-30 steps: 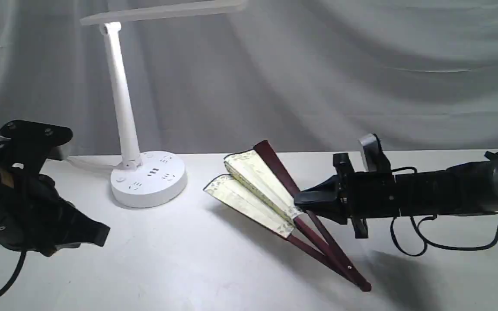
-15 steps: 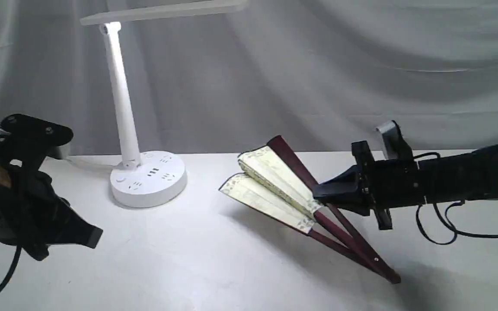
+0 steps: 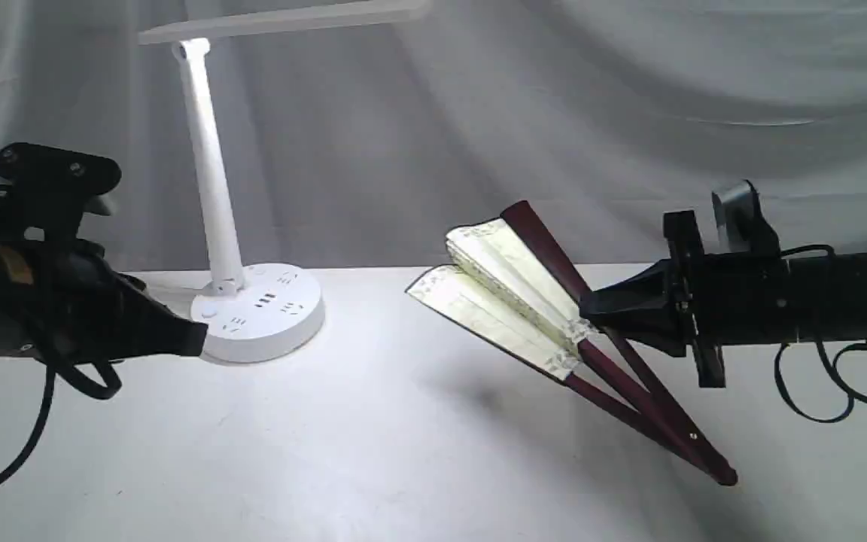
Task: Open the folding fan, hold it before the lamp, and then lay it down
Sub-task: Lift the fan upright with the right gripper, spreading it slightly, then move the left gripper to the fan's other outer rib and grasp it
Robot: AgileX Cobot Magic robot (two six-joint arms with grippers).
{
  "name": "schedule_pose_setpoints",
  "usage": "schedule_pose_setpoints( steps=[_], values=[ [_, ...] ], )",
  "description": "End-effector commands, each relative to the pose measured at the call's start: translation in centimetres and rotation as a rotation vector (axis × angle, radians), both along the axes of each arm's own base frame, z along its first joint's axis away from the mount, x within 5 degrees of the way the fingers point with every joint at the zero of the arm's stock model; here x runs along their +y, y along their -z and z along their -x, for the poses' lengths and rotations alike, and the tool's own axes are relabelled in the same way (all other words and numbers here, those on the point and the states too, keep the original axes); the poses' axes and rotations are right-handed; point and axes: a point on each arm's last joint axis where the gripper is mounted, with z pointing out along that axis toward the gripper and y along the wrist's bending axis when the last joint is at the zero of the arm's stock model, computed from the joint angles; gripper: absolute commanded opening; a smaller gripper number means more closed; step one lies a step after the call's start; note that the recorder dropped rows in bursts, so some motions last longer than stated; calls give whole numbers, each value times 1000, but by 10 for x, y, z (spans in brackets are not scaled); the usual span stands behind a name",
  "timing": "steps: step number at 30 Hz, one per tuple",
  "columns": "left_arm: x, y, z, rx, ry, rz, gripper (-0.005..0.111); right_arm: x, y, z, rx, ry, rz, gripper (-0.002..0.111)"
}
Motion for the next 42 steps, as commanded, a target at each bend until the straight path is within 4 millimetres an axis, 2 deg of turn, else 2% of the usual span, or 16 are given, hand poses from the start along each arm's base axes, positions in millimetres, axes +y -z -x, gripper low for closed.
schedule_pose_setpoints(
  steps=[1,8,12,17,22,27,30,32,35,38,42],
  values=[
    [-1,7,3,-80,-4,35,11,-2,-7,5,-20,19,-31,0],
    [3,30,16,-285,10,67,11,1,-5,17,8,34,-53,0],
    [3,42,24,-368,-12,152,11,3,-7,24,-10,27,-43,0],
    [-14,63,32,-365,147,307,11,6,-10,32,-13,26,-44,0],
    [-26,92,26,-192,25,713,11,7,-8,36,-21,36,-52,0],
    [-34,113,13,-93,0,827,16,8,-5,38,-30,25,-41,0],
    [-42,123,4,5,-9,917,29,10,-5,39,-36,17,-37,0],
    [-49,128,-4,81,-8,1006,41,12,-6,38,-54,12,-31,0],
    [-59,131,-14,146,21,1126,51,14,-7,37,-88,7,-26,0],
    [-66,135,-22,162,74,1220,50,15,-7,36,-103,11,-27,0],
    [-75,148,-30,224,29,1323,48,14,-8,36,-125,9,-19,0]
  ],
)
